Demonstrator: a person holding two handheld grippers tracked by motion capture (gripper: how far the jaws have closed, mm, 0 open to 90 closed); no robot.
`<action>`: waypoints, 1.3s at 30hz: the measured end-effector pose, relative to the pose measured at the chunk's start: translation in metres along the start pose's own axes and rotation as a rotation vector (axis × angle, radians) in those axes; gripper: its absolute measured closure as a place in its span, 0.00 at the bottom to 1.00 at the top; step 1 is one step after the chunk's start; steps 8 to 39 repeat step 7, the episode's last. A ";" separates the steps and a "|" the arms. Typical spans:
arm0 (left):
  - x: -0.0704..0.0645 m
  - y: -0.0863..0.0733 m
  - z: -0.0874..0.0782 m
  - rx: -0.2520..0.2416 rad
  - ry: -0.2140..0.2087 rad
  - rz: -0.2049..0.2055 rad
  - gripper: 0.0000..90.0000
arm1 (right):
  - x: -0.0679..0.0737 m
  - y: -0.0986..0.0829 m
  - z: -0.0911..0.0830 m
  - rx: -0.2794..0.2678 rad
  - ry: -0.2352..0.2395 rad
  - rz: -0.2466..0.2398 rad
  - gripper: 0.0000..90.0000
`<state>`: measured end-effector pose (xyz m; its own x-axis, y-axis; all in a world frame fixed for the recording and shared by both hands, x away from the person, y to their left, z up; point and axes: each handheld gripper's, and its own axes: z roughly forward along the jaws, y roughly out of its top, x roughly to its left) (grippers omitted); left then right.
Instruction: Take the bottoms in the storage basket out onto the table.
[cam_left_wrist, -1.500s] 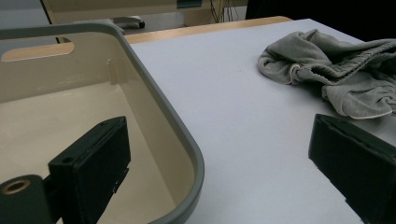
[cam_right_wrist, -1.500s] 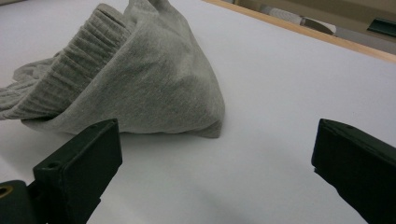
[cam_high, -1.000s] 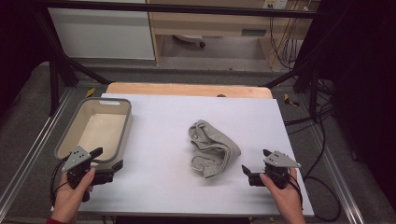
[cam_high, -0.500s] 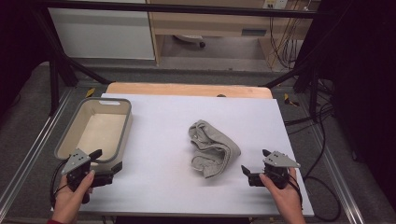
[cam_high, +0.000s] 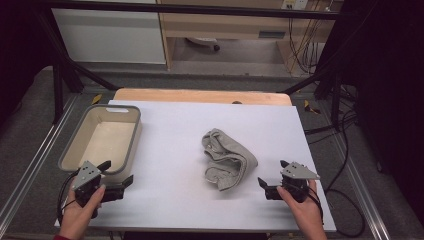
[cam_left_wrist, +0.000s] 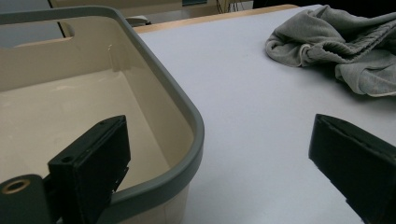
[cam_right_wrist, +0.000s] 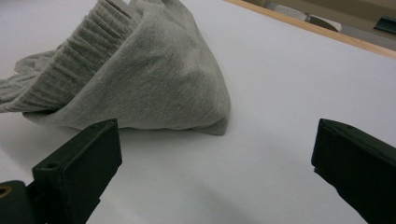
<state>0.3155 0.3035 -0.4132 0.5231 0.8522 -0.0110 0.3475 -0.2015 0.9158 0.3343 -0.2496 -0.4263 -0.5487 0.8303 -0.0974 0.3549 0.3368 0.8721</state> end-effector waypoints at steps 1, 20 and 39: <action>0.000 0.000 0.000 0.001 0.001 0.006 0.06 | 0.000 0.000 0.001 0.002 -0.001 0.000 0.02; -0.002 -0.001 0.002 -0.003 0.006 0.013 0.06 | 0.002 -0.003 0.007 0.022 -0.004 -0.005 0.02; -0.002 -0.001 0.002 -0.003 0.006 0.013 0.06 | 0.002 -0.003 0.007 0.022 -0.004 -0.005 0.02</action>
